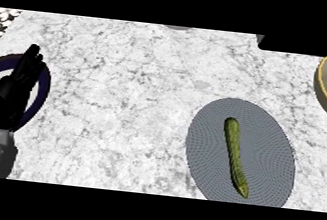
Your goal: Pick the bell pepper from the placemat and place it in the bowl
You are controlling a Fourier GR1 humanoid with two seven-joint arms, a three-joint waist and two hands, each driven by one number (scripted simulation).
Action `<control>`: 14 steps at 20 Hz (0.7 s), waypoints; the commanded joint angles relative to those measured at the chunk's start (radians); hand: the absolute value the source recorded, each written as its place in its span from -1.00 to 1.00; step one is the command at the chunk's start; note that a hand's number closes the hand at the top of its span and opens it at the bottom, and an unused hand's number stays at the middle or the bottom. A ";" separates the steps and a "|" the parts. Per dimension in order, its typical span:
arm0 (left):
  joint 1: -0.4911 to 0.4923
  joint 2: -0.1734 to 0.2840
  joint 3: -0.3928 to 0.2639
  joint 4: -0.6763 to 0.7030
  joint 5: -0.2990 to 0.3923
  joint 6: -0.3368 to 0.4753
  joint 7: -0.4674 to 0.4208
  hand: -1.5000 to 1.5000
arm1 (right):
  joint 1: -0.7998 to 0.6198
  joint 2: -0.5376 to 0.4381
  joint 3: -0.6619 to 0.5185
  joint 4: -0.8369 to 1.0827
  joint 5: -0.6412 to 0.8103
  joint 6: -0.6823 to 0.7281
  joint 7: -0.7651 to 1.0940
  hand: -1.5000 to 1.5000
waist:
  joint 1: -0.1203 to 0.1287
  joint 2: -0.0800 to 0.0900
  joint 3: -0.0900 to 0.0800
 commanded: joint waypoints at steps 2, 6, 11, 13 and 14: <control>0.016 0.012 0.019 -0.018 -0.003 0.010 0.009 0.00 | 0.016 0.029 -0.185 -0.116 -0.201 -0.123 -0.192 -1.00 | -0.028 -0.013 0.001; 0.046 0.018 0.038 0.005 0.004 -0.001 -0.027 0.00 | 0.089 0.019 -0.308 -0.184 -0.354 -0.057 -0.312 -1.00 | -0.038 -0.013 -0.003; 0.033 -0.005 0.012 -0.032 -0.007 0.012 0.029 0.00 | 0.313 0.009 -0.347 -0.288 -0.453 0.120 -0.317 -1.00 | -0.050 -0.018 -0.005; 0.031 0.025 0.053 0.023 0.010 -0.011 -0.019 0.00 | 0.393 0.026 -0.375 -0.338 -0.503 0.182 -0.318 -1.00 | -0.051 -0.017 -0.006; 0.009 0.040 0.046 0.023 -0.010 -0.012 -0.007 0.00 | 0.413 0.043 -0.375 -0.381 -0.526 0.210 -0.305 -1.00 | -0.049 -0.016 -0.006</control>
